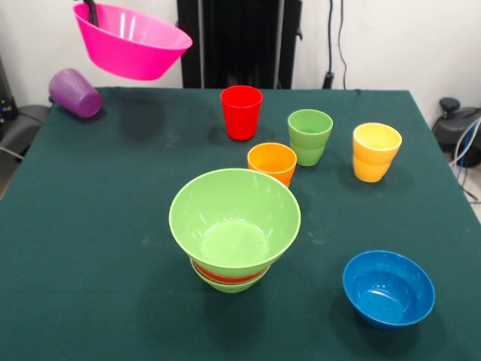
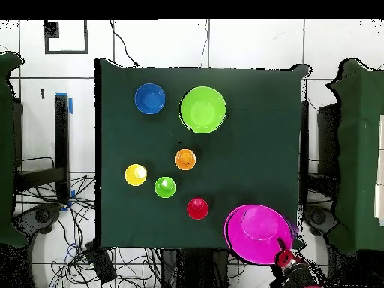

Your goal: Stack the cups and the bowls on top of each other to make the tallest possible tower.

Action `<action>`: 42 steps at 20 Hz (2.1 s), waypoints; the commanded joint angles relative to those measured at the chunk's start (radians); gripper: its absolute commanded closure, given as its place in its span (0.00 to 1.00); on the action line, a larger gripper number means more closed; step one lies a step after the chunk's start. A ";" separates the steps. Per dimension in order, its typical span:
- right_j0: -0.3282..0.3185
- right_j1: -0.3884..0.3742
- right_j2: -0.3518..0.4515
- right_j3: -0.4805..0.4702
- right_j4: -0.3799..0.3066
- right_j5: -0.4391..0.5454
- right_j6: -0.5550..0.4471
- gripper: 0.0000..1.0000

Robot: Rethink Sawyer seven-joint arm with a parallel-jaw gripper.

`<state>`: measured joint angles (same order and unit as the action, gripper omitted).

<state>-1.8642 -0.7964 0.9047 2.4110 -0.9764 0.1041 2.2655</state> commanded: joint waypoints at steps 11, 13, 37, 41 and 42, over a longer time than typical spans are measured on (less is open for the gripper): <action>-0.050 -0.102 0.438 0.130 0.341 0.272 -0.218 1.00; -0.054 -0.109 0.498 0.133 0.413 0.305 -0.202 1.00; 0.302 -0.119 0.471 0.079 0.413 0.246 -0.007 1.00; 0.386 -0.039 0.369 -0.008 0.361 0.266 -0.039 1.00; 0.424 -0.005 0.328 -0.051 0.343 0.279 -0.051 1.00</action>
<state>-1.5515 -0.9200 1.3916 2.4582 -0.5379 0.3546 2.2655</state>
